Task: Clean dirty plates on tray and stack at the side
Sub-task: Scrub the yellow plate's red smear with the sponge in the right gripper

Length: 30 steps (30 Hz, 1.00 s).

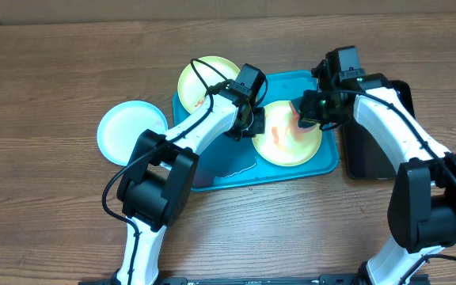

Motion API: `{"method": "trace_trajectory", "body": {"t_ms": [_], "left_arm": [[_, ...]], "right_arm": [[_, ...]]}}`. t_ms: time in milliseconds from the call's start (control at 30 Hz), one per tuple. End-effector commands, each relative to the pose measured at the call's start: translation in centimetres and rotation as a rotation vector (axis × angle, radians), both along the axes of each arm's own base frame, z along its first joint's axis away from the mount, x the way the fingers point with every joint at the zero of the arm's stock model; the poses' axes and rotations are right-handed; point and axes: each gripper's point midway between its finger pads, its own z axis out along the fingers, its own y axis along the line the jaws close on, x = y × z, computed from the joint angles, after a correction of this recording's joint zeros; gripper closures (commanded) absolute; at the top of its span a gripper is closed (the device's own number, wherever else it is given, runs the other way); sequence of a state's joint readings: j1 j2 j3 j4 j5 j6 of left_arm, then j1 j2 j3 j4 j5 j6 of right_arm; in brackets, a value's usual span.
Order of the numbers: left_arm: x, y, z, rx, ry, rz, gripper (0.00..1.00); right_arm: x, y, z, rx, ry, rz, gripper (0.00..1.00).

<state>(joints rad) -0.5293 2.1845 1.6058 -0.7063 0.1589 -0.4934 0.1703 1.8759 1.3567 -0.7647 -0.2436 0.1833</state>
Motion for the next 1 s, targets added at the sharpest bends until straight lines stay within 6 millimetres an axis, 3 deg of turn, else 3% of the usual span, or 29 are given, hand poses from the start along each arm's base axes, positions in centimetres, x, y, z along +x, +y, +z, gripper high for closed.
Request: {"method": "trace_trajectory", "body": {"t_ms": [0,133,267,467,533,700,767,967], "left_arm": [[1.1,0.0,2.1,-0.004,-0.061,-0.007,0.96],[1.1,-0.1,2.1,-0.009,-0.061,-0.005,0.96],[1.0,-0.5,2.2,-0.031,-0.052,-0.011,0.96],[0.9,-0.7,2.3,-0.048,-0.043,-0.016,0.96],[0.9,-0.7,2.3,-0.048,-0.043,-0.015,0.96],[0.9,-0.7,2.3,-0.049,-0.044,-0.015,0.96],[0.9,-0.7,2.3,-0.048,-0.043,-0.016,0.96],[0.8,-0.7,2.3,-0.047,-0.041,-0.016,0.96]], "right_arm": [[-1.7,0.4,-2.2,-0.026,0.042,0.016,0.96],[-2.7,0.3,-4.1,-0.094,0.054,0.028,0.96],[-3.6,1.5,-5.8,-0.108,0.079,0.068,0.96],[-5.0,5.6,-5.7,-0.004,0.090,0.210,0.96],[-5.9,6.0,-5.7,0.001,0.120,0.228,0.96],[-9.1,5.2,-6.0,-0.005,0.260,0.229,0.96],[-9.5,4.6,-6.0,-0.010,0.290,0.210,0.96],[-7.1,-0.8,-6.6,-0.114,0.274,-0.013,0.96]]}}
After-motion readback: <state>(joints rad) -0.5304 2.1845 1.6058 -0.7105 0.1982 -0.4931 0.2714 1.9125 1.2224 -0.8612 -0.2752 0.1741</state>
